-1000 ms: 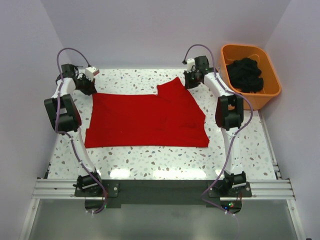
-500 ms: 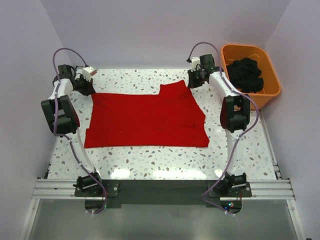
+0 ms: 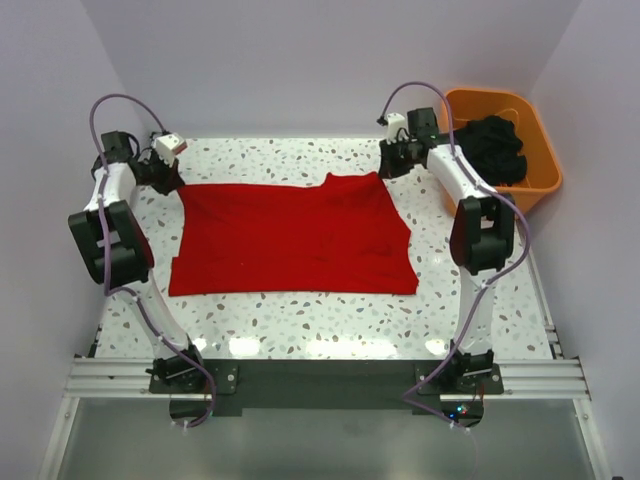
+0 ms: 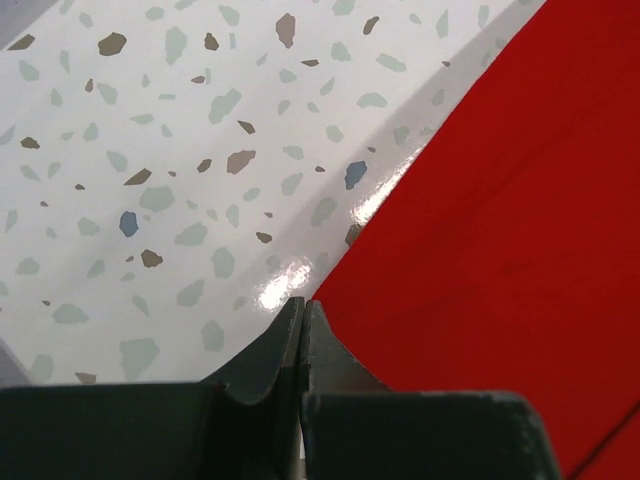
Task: Fold and stack the t-shirts
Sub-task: Fold the tshirt
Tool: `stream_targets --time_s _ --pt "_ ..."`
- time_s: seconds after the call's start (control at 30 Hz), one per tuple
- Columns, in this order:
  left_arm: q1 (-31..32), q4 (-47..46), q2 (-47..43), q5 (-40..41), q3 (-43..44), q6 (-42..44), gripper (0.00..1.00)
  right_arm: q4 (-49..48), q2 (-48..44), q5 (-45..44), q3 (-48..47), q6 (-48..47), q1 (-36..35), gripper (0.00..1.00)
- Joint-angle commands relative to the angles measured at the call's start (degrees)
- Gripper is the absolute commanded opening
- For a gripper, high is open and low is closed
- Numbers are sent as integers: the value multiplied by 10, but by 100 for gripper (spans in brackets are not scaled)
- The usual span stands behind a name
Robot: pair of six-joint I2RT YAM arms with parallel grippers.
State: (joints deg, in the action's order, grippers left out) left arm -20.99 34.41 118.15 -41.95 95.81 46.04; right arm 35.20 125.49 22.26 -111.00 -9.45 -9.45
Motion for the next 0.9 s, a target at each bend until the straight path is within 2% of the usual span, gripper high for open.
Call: stream_targets --time_s 0.0,0.67,0.87 --pt "-20 5 -49 -22 -23 47 0 4 -61 19 17 -25 1 0" --pt "-37 10 -159 2 -158 137 0 23 -220 28 205 -40 1 0" --pt "-40 40 -182 17 -186 199 0 25 -255 32 256 -40 -4 0"
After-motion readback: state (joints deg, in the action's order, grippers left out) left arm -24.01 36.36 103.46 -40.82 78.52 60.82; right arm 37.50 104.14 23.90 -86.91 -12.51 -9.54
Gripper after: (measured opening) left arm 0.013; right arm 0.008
